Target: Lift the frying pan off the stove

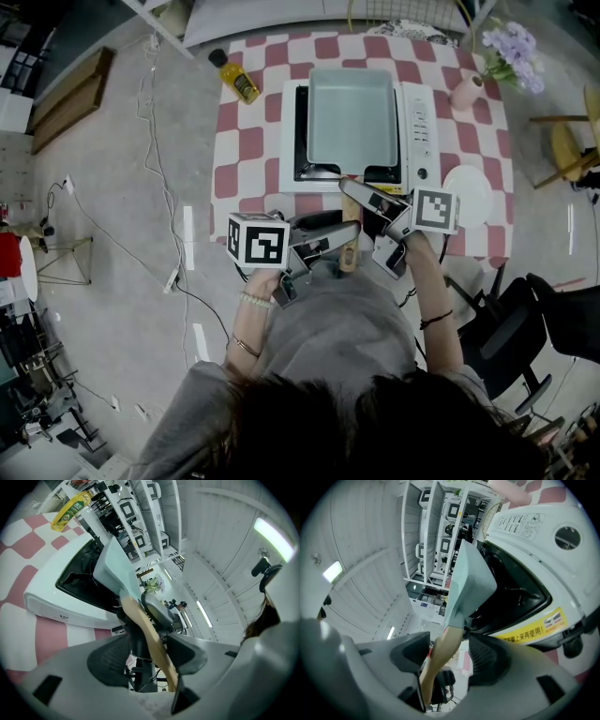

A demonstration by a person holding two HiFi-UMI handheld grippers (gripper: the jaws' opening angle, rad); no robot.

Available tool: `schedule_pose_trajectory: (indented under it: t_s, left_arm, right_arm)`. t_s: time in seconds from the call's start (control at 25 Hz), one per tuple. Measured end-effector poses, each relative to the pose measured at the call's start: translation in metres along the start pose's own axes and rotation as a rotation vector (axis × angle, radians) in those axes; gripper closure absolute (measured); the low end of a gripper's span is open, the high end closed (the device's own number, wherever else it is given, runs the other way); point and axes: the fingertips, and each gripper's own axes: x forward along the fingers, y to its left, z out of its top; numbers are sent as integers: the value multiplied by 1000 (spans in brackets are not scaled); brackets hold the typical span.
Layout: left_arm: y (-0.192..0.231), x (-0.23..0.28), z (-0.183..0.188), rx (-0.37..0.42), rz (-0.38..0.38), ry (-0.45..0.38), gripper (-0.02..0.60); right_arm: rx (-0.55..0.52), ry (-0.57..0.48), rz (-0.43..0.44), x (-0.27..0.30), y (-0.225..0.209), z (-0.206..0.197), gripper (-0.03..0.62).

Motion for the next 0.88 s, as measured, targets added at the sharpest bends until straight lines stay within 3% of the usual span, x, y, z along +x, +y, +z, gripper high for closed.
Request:
schedule_pose_trajectory:
  t_s: [0.52, 0.72, 0.88]
  left_arm:
    - [4, 7, -6, -27, -70, 114, 341]
    - [-8, 12, -6, -33, -139, 147, 341]
    - [-4, 12, -6, -4, -131, 161, 347]
  right_arm:
    - [35, 8, 37, 9, 3, 0, 337]
    - [25, 18, 21, 10, 3, -2, 376]
    - [30, 17, 23, 10, 2, -3, 379]
